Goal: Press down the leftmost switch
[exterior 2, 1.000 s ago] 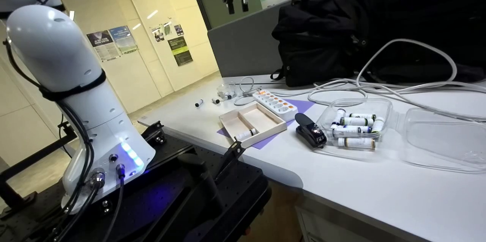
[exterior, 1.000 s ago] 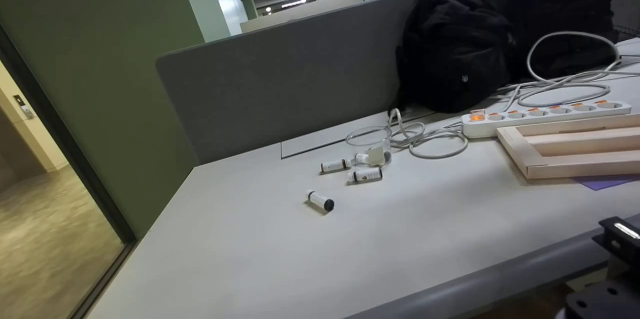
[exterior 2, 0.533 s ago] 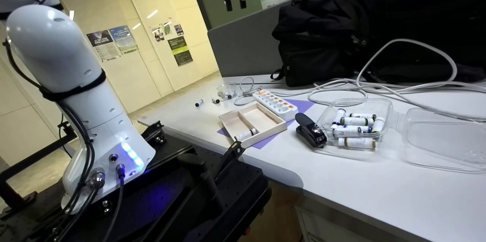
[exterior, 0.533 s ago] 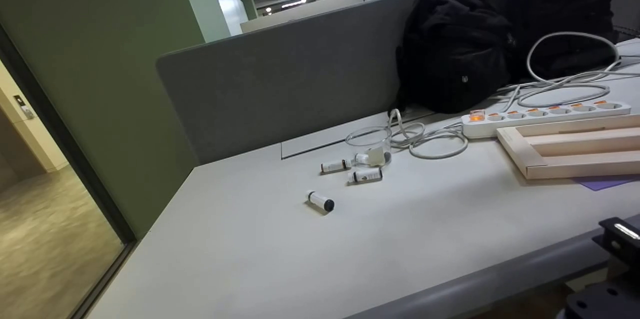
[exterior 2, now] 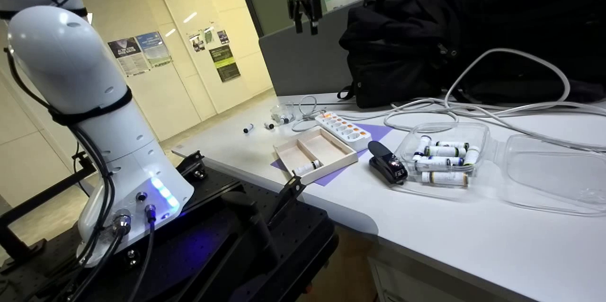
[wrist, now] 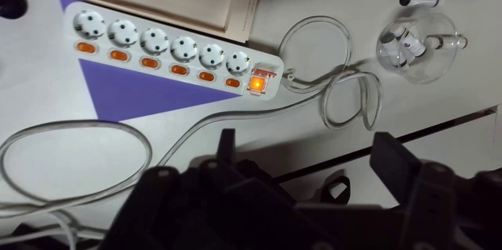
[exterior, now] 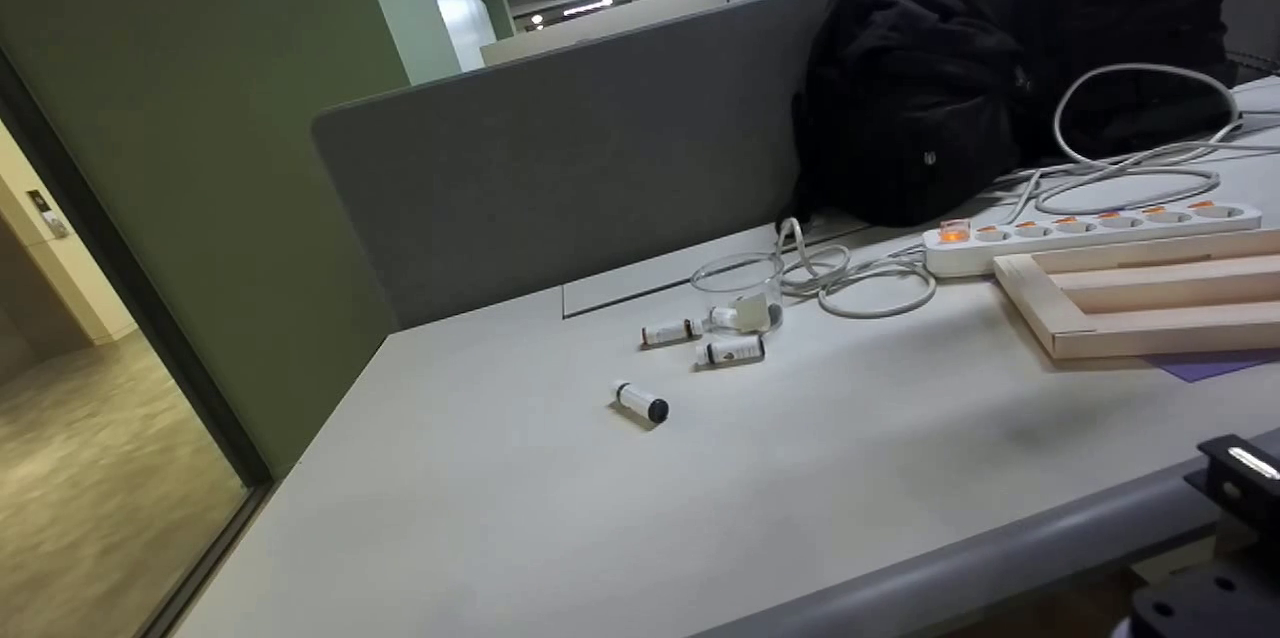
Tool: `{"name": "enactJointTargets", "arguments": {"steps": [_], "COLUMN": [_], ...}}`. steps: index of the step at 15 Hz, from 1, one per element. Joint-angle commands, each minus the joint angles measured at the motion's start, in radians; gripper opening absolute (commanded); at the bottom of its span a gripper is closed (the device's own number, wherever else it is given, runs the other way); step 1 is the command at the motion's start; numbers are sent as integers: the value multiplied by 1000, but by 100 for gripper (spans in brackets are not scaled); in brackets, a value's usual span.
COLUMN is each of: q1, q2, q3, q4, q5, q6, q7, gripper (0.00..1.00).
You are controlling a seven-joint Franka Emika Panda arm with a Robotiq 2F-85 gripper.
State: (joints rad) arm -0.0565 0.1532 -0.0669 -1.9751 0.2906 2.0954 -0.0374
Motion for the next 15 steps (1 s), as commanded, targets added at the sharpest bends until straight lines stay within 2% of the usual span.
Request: {"name": "enactJointTargets", "arguments": {"steps": [1,4,9,10,12,13,15], "q1": [-23,-35,-29,-23,-8,-31,-30], "q2": [190,302,388,398,415,397,405], "q3": [31,65,95,93,78,104,102], "q4": [63,82,97,100,109,78,80], "q5": [131,185,153,134,82,110,89], "q6": [31,69,184,203,232,223,240], "q7": [-50,-79,-75,-64,-36,-68,-65], "gripper": [58,37,5,1,0,2,1]}}
